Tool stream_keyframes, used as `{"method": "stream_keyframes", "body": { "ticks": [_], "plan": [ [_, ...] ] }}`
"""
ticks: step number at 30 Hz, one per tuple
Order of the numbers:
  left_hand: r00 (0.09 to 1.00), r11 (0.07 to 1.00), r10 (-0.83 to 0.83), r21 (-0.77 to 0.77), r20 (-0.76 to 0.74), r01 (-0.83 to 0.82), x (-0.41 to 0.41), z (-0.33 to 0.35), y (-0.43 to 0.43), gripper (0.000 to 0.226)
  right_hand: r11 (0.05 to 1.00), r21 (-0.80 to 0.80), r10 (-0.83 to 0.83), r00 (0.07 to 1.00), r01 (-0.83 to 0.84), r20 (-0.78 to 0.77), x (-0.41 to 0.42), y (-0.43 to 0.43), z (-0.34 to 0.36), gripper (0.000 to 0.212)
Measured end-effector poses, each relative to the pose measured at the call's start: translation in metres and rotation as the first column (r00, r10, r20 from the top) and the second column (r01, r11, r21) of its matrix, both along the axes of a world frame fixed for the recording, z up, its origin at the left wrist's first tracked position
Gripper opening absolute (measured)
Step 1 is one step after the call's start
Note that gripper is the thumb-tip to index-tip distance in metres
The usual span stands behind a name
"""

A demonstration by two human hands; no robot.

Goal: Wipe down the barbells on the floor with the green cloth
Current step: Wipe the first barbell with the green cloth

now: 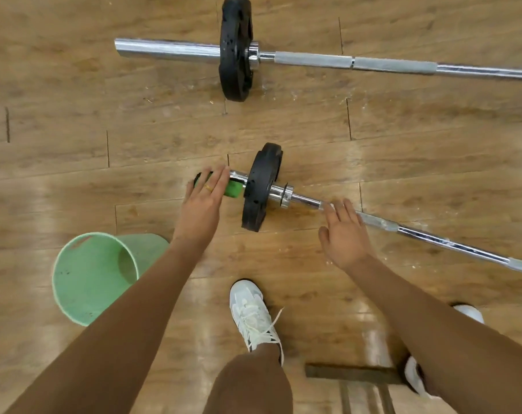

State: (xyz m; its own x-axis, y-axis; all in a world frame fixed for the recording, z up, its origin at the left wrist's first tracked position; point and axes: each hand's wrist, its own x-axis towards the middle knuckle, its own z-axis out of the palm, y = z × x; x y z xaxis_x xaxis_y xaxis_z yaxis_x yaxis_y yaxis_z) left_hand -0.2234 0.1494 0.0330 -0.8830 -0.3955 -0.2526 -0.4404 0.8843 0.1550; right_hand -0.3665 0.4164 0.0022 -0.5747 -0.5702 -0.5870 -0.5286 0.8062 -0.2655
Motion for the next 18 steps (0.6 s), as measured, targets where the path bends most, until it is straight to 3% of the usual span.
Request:
{"method": "stream_keyframes", "body": {
  "ticks": [10,18],
  "plan": [
    [1.0,0.983,0.0,-0.186,0.029,0.005,-0.029,-0.103,-0.016,0.088,0.975,-0.17,0.112,0.979,-0.141,-0.169,-0.021,0.024,-0.119,0.057],
    [0.969,1.0,0.009,0.024,-0.248,-0.003,-0.008,-0.141,-0.017,0.06,0.943,-0.306,-0.001,0.922,-0.127,-0.387,-0.007,0.022,-0.139,0.055]
  ]
}}
